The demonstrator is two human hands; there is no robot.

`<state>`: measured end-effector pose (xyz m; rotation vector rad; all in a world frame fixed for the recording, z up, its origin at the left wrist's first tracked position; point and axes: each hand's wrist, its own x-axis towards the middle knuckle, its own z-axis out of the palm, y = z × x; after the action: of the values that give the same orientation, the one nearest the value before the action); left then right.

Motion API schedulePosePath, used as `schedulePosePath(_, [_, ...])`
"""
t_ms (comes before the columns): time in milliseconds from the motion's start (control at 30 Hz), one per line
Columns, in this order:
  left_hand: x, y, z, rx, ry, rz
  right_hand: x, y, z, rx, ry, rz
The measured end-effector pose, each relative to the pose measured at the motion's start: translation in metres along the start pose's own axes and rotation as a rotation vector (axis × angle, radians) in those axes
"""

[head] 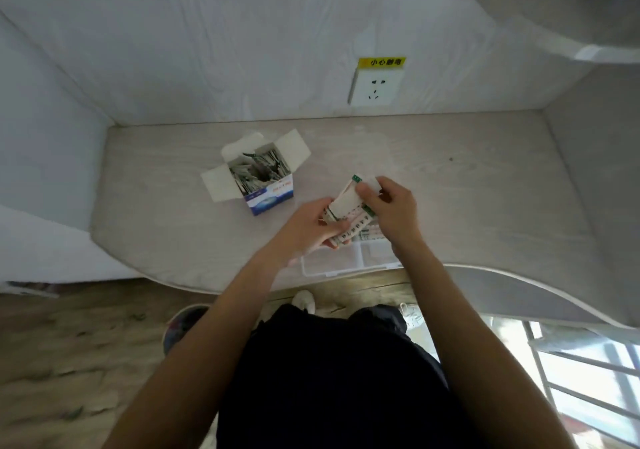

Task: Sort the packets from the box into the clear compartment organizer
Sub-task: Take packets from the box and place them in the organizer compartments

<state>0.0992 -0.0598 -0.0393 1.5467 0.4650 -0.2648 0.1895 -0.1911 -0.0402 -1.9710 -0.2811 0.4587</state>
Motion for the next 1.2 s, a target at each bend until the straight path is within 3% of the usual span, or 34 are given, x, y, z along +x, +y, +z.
schedulePosePath(133, [0.003,-0.007,0.007,0.067,-0.069,0.017,-0.003,0.015,-0.013,-0.008,0.010,0.033])
schedulePosePath(400, [0.006,-0.013,0.016,-0.010,0.001,0.006,-0.011,0.021,-0.020,-0.128,-0.065,-0.011])
schedulePosePath(633, [0.003,-0.032,0.005,-0.080,0.194,-0.015,-0.009,0.024,-0.035,0.200,0.135,0.123])
schedulePosePath(833, [0.000,-0.048,-0.009,-0.028,0.327,0.004,-0.016,0.032,-0.051,0.268,-0.033,0.160])
schedulePosePath(900, [0.000,-0.052,-0.011,-0.021,0.348,-0.004,-0.015,0.036,-0.054,0.160,-0.092,0.177])
schedulePosePath(1200, [0.001,-0.046,-0.007,-0.012,0.363,0.010,0.006,0.054,-0.051,-0.617,-0.191,-0.105])
